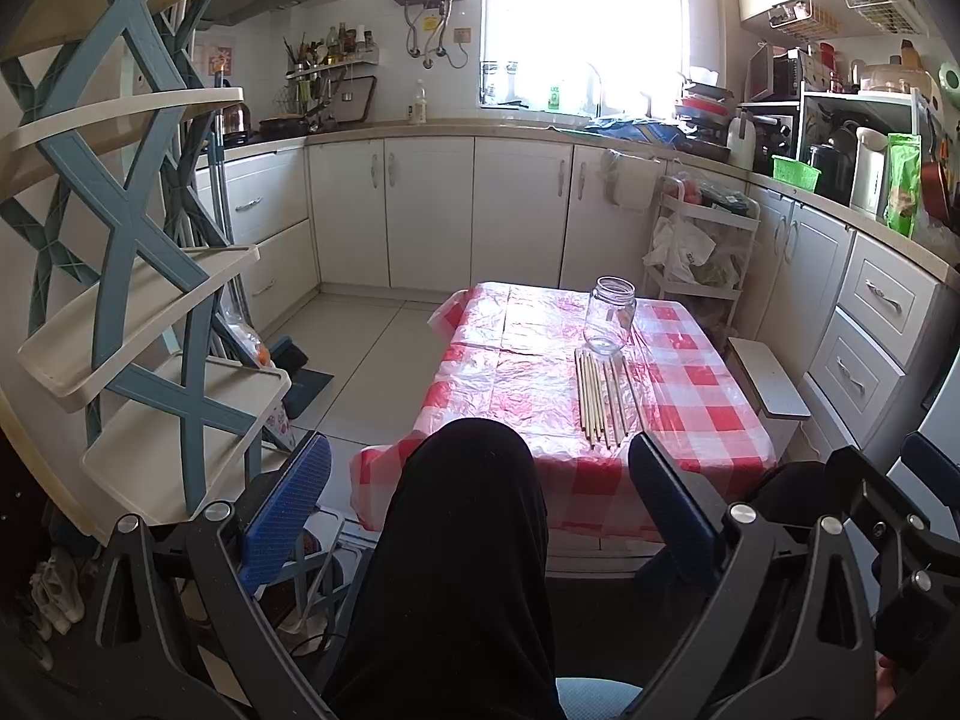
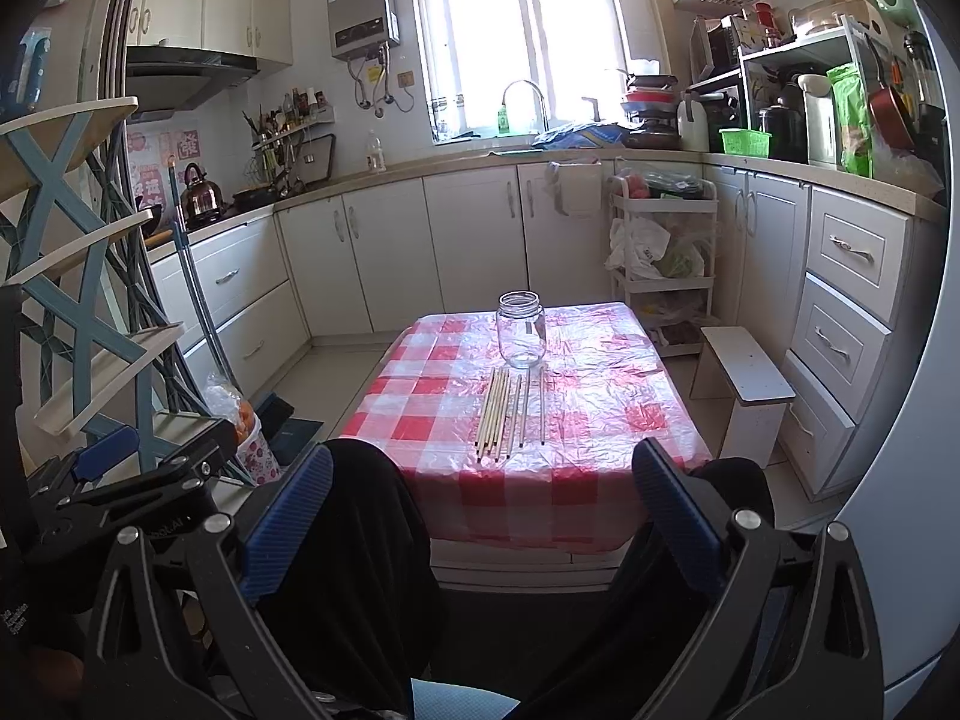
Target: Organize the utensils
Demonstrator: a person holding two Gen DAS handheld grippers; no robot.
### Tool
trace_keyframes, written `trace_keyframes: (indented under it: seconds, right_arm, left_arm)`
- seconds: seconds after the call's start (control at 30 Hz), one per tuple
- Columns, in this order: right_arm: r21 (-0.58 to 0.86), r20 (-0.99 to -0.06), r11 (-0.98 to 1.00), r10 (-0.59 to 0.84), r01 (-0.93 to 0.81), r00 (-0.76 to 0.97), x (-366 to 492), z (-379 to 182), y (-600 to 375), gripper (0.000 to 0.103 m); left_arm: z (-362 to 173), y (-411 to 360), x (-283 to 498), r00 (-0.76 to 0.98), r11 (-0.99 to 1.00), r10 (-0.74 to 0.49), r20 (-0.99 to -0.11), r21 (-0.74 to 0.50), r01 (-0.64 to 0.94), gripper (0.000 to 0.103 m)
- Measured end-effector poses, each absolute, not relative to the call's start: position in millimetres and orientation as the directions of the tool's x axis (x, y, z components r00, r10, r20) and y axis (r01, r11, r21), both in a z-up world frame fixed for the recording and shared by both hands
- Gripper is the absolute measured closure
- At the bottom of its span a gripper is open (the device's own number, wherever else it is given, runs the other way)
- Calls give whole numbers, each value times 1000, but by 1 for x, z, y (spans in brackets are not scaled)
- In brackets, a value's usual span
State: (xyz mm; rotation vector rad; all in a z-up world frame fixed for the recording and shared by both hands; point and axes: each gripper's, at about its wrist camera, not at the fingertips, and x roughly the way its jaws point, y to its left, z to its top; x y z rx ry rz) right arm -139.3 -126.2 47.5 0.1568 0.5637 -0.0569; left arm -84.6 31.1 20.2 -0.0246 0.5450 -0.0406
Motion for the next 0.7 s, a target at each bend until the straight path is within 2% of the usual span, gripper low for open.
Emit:
trace_keyframes:
  seconds: [0.7]
  right_arm:
    - [130, -536, 987, -10, 95, 844, -139, 44, -123, 7]
  left_arm:
    - [15, 32, -84, 849, 999, -46, -526, -31, 35, 7]
